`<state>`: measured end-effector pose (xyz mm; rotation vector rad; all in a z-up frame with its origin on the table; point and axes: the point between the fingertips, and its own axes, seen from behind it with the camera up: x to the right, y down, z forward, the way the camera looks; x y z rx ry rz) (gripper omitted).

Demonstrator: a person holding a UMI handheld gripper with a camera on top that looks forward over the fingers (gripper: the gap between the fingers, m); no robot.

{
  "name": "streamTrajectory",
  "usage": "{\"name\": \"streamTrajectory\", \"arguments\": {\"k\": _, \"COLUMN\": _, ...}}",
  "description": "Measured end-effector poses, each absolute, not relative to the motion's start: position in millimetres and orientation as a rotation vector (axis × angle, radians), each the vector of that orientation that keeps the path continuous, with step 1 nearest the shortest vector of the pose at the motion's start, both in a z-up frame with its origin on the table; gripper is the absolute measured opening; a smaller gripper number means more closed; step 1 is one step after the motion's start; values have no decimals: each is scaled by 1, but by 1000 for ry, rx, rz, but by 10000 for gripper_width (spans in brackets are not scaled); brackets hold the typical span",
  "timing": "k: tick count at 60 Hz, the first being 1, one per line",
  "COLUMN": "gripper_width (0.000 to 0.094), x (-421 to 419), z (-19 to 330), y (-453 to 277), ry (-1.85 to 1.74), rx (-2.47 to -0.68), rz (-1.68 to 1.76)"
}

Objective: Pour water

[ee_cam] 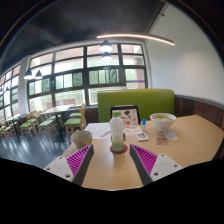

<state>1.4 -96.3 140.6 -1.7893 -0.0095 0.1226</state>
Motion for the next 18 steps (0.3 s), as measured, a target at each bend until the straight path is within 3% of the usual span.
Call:
{"name": "streamTrajectory", "arguments": {"k": 9, "gripper_width": 816, "x": -5, "z": 144, "y": -185, "ry": -35, "rx": -1803, "rz": 160}}
{"name": "streamTrajectory", "arguments": {"k": 18, "gripper_width": 826, "x": -10, "z": 147, "y": -228, "ry": -86, "rx": -1780, "rz": 189}}
